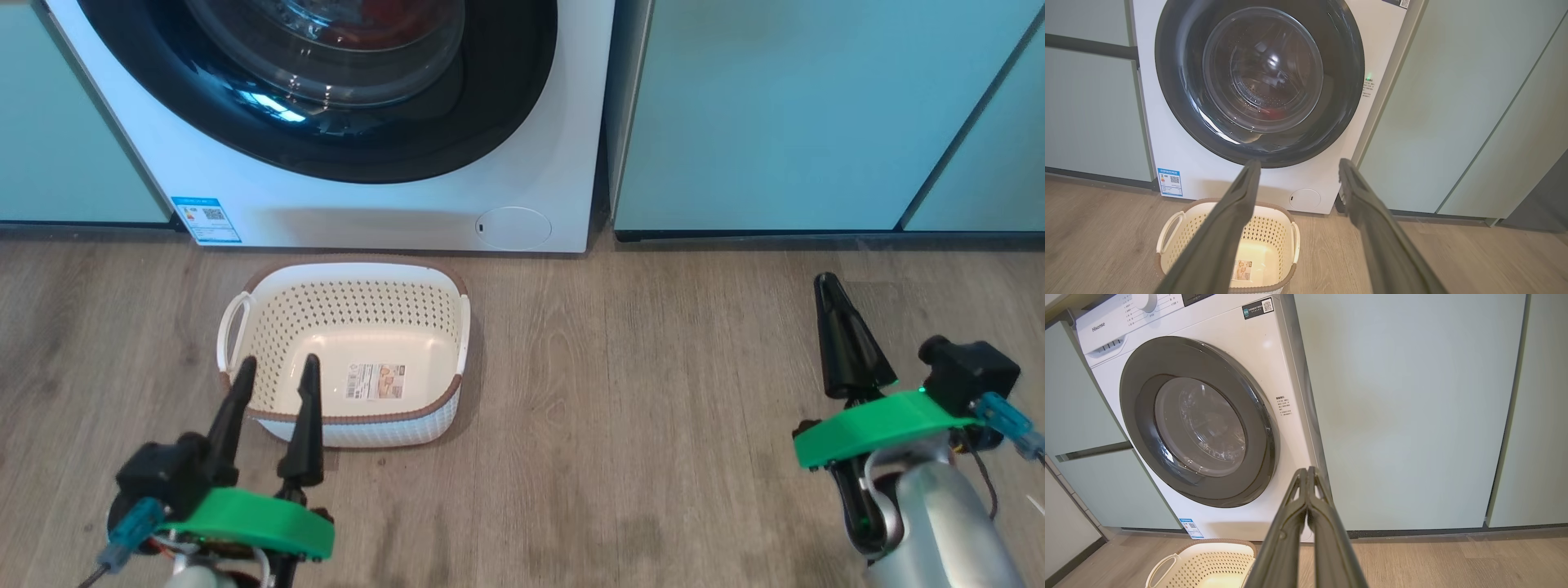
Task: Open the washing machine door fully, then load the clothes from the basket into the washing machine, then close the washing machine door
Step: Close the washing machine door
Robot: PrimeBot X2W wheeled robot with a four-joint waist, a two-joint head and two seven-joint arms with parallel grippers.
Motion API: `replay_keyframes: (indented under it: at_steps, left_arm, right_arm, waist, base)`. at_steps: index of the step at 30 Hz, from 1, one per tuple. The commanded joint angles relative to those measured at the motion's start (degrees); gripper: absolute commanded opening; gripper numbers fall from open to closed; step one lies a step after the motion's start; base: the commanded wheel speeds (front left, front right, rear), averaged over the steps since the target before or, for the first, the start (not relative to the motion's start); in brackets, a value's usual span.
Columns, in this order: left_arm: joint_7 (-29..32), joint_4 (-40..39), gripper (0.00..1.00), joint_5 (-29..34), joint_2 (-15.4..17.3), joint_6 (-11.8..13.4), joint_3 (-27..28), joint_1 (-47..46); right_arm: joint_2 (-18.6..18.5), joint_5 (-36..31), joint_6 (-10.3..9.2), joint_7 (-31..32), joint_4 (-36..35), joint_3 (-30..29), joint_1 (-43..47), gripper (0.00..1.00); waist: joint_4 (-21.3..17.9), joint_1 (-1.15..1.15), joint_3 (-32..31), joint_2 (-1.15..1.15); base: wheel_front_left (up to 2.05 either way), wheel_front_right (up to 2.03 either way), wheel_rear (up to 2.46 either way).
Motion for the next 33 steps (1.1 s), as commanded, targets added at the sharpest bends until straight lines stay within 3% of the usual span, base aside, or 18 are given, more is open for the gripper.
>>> replay_keyframes:
  at_steps: [1,2,3,4,33]
  left_arm:
    - [-0.5,-1.0,1.00,0.8,0.7,0.3,1.0,-1.4]
    - [-0.5,-0.6,1.00,0.8,0.7,0.6,0.8,-1.3]
    - [-0.5,-0.4,1.00,0.8,0.7,0.7,0.6,-1.2]
    - [-0.5,-0.1,1.00,0.8,0.7,0.7,0.5,-1.2]
    - [-0.5,0.4,1.00,2.1,0.7,2.4,-0.2,-0.6]
  right_arm:
    - [0.5,0.5,-0.01,-0.4,-1.9,1.2,-0.8,0.00]
    - [0.5,0.5,-0.01,-0.4,-2.0,0.5,-0.6,0.20]
    - [0.5,0.7,-0.01,-0.4,-2.2,-0.1,-0.4,0.65]
    - [0.5,0.9,-0.01,-0.4,-2.3,-0.5,-0.2,1.00]
    - [0.5,0.5,-0.01,-0.4,-1.4,2.0,0.7,1.00]
  waist:
    - [0.1,0.01,-0.1,0.00]
    - [0.1,0.01,-0.1,0.00]
    - [0.1,0.01,-0.1,0.00]
    - [0.2,0.01,0.0,0.00]
    - [-0.3,0.01,-0.8,0.00]
  base:
    - [0.00,0.00,0.00]
    - [0.00,0.00,0.00]
    - [0.00,0.00,0.00]
    - [0.00,0.00,0.00]
    - [0.00,0.00,0.00]
